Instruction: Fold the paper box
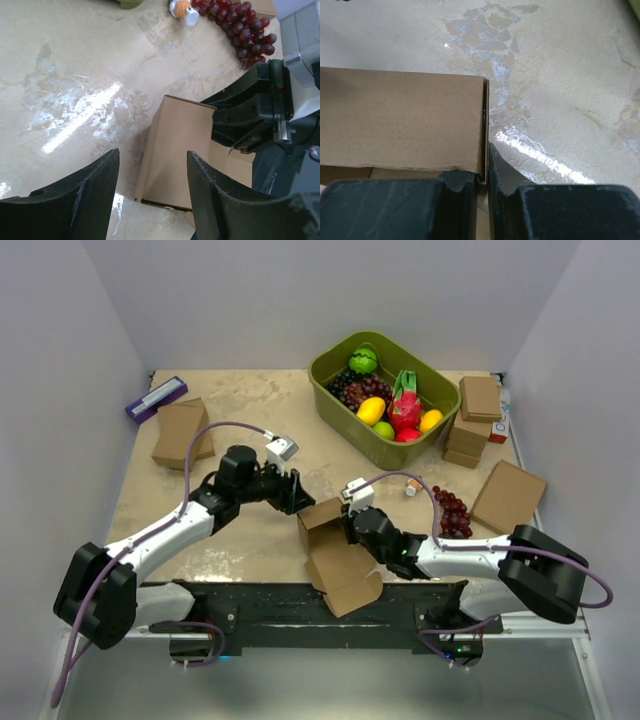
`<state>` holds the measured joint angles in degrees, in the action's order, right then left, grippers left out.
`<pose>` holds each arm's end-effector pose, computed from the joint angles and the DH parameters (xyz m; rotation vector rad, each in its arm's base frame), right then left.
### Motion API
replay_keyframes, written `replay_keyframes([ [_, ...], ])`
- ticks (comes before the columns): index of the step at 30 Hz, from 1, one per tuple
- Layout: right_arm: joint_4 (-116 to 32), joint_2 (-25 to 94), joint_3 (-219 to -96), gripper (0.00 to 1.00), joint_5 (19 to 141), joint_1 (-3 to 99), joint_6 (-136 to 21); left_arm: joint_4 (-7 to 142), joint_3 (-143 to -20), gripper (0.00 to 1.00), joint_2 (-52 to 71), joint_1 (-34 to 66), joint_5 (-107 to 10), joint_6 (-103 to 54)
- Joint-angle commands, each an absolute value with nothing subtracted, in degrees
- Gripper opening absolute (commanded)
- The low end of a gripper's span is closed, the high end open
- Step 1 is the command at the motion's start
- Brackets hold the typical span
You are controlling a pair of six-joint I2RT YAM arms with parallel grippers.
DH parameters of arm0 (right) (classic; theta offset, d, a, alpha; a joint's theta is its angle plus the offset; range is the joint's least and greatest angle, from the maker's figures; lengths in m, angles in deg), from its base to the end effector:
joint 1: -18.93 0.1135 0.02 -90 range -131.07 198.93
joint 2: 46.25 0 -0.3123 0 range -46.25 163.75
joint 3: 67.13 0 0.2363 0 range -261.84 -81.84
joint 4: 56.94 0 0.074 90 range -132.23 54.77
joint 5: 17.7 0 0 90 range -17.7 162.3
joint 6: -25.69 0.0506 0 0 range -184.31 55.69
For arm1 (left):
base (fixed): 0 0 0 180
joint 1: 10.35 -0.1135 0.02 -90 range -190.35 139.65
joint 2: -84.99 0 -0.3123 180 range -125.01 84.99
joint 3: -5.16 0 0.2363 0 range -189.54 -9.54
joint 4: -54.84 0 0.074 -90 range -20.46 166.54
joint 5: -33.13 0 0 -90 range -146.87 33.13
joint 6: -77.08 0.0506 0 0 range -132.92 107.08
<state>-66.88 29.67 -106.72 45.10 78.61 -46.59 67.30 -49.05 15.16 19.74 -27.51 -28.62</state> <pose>0.1416 0.1964 0.2235 -0.4308 1.9515 0.3932 0.1988 -0.1438 0.2874 0.5973 2.0658 -1.0085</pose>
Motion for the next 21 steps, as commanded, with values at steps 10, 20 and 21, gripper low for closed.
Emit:
replay_keyframes([
  [10,-64.91,35.48,-112.86,0.08,41.63,78.96,-44.36,66.82,-48.92,0.59,8.96,23.84,-22.94,-27.95],
  [20,-57.18,38.83,-116.55,0.04,32.67,78.96,-40.41,67.08,-48.92,0.58,8.87,25.42,-23.56,-27.68],
  [21,-56.48,38.91,-117.08,0.04,31.45,78.96,-40.23,67.00,-48.83,0.58,8.87,25.60,-23.47,-27.77],
])
